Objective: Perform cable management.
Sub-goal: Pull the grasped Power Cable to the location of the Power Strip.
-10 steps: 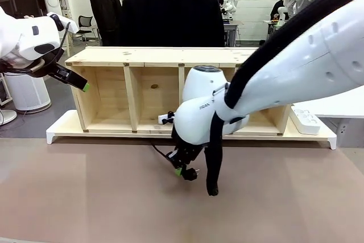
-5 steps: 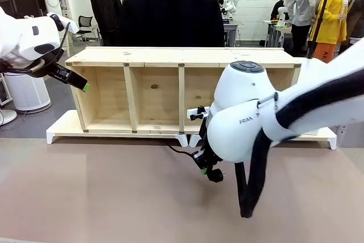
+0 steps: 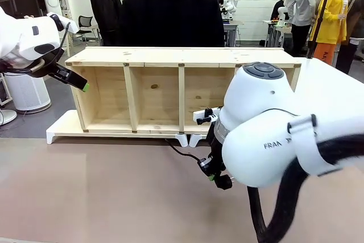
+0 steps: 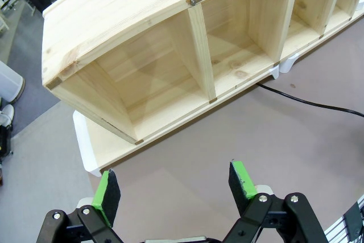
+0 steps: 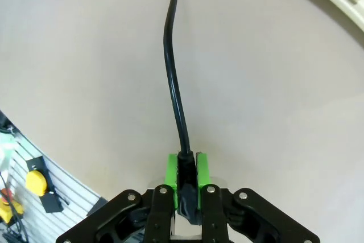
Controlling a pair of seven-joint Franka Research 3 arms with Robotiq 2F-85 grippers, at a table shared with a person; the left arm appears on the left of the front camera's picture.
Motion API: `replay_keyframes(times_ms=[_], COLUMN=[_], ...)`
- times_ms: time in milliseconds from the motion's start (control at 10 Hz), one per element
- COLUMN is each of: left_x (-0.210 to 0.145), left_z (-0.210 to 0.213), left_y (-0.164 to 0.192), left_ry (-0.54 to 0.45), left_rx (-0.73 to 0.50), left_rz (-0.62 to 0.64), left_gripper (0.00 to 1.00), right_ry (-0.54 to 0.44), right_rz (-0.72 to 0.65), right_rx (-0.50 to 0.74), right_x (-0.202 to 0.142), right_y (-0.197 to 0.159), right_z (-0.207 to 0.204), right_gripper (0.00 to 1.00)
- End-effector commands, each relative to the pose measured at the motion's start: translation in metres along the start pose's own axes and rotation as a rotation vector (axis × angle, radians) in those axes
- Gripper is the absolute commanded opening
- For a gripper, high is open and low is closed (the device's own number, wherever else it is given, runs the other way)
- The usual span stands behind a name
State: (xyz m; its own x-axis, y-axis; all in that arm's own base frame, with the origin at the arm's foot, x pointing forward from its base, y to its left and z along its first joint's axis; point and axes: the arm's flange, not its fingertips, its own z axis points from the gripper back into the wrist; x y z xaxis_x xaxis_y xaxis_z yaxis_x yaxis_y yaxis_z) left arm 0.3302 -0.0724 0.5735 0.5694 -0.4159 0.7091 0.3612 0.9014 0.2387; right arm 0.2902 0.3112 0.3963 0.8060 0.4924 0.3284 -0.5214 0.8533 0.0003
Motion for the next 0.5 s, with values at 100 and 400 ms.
replay_keyframes(times_ms=[100, 400], left_x=[0.000, 0.000], left_z=[-0.001, -0.001], left_y=[0.000, 0.000], left_ry=[-0.001, -0.001], left_rx=[0.003, 0.003], left_rz=[-0.005, -0.005], left_gripper=[1.00, 1.00], right_ry=[-0.097, -0.174], right_rz=[-0.041, -0.077], right_rx=[-0.024, -0.063], right_x=[-0.034, -0.063], right_y=[0.008, 0.010], right_z=[0.020, 0.034], right_gripper=[0.16, 0.16])
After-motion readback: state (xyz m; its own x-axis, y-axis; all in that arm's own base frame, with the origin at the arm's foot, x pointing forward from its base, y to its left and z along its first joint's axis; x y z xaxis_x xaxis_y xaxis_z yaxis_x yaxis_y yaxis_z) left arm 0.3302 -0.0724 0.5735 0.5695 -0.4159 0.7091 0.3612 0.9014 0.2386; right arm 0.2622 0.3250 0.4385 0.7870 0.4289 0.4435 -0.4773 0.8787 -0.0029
